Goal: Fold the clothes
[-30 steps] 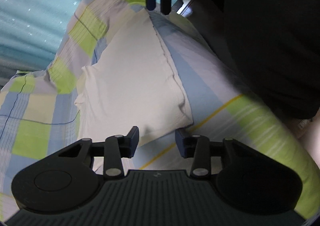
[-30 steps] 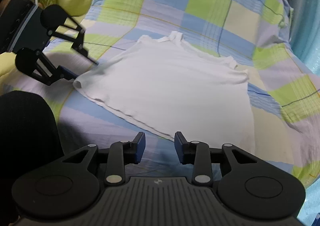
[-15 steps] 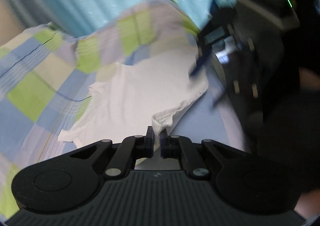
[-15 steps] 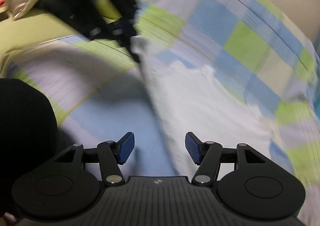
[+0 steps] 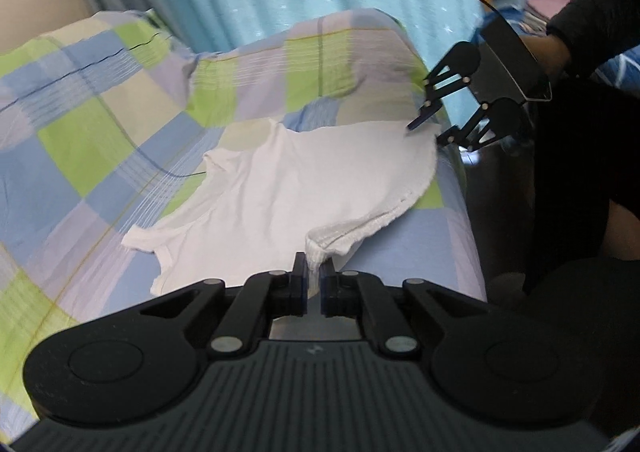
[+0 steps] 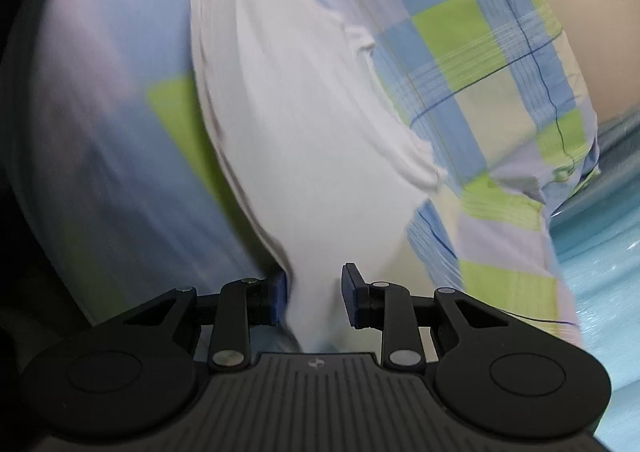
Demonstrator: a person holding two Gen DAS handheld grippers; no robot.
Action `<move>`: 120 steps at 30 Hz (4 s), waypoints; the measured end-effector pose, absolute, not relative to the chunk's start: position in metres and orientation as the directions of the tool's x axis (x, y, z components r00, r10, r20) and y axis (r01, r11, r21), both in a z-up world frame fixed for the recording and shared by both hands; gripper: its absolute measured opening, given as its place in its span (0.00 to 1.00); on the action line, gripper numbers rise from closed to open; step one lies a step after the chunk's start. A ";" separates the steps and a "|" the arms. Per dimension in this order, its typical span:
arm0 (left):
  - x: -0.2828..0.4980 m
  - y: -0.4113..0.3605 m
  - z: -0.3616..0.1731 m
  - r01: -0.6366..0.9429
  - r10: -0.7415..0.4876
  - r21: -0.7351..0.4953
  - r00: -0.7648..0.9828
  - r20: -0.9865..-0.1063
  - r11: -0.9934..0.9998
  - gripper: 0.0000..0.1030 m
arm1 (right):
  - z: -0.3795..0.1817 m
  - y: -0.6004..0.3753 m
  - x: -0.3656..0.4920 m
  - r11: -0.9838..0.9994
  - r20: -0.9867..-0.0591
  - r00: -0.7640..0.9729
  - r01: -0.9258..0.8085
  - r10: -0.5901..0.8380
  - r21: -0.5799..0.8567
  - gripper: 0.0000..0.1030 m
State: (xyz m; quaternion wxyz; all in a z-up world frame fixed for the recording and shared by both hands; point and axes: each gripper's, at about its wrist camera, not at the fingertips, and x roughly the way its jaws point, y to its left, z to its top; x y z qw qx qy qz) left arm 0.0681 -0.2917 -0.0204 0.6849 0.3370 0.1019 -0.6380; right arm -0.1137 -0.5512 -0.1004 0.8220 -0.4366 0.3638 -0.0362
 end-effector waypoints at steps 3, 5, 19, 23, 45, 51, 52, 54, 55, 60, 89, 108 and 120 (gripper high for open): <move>0.067 -0.294 -0.021 0.947 -0.804 0.321 0.180 -0.566 -0.013 0.03 | -0.104 -0.562 -0.119 0.574 -0.559 0.741 -0.289 -0.373 -0.766 0.23; 0.063 -0.295 -0.022 0.945 -0.801 0.327 0.195 -0.566 -0.002 0.03 | -0.104 -0.565 -0.118 0.582 -0.576 0.728 -0.301 -0.372 -0.756 0.00; 0.008 -0.224 -0.002 0.957 -0.803 0.263 0.249 -0.542 0.119 0.02 | -0.033 -0.513 -0.180 0.644 -0.628 0.707 -0.322 -0.324 -0.694 0.00; -0.005 -0.214 0.011 0.960 -0.801 0.255 0.241 -0.547 0.115 0.02 | -0.015 -0.492 -0.194 0.633 -0.667 0.682 -0.381 -0.300 -0.674 0.00; 0.250 -0.345 -0.058 0.891 -0.694 -0.192 0.170 -0.700 0.412 0.02 | -0.033 -0.702 0.024 0.996 -0.853 0.514 -0.062 0.088 0.065 0.21; 0.257 -0.338 -0.063 0.857 -0.713 -0.267 0.154 -0.684 0.441 0.03 | -0.037 -0.743 -0.023 0.892 -0.685 0.708 0.181 0.174 0.414 0.39; 0.258 -0.337 -0.063 0.850 -0.712 -0.277 0.152 -0.686 0.448 0.03 | -0.038 -0.745 -0.031 0.871 -0.667 0.723 0.197 0.180 0.449 0.40; 0.258 -0.338 -0.062 0.840 -0.706 -0.285 0.153 -0.691 0.461 0.03 | -0.040 -0.742 -0.042 0.862 -0.665 0.728 0.219 0.168 0.457 0.41; 0.257 -0.339 -0.061 0.841 -0.702 -0.279 0.156 -0.695 0.463 0.03 | -0.042 -0.738 -0.045 0.865 -0.667 0.728 0.220 0.162 0.450 0.41; 0.251 -0.345 -0.058 0.848 -0.693 -0.253 0.172 -0.700 0.466 0.05 | -0.061 -0.717 -0.047 0.880 -0.661 0.738 0.220 0.132 0.421 0.41; 0.313 -0.359 -0.010 0.826 -0.763 -0.195 0.363 -0.535 0.529 0.01 | -0.017 -0.758 0.045 0.914 -0.456 0.887 0.242 -0.071 0.327 0.05; 0.320 -0.357 -0.037 0.773 -0.656 -0.118 0.435 -0.616 0.624 0.12 | -0.042 -0.734 0.025 0.960 -0.545 0.823 0.259 -0.159 0.111 0.21; 0.099 -0.333 -0.042 0.793 -0.682 0.609 0.441 -0.583 -0.008 0.36 | -0.090 -0.574 -0.048 0.778 -0.621 0.735 -0.212 -0.271 -0.591 0.28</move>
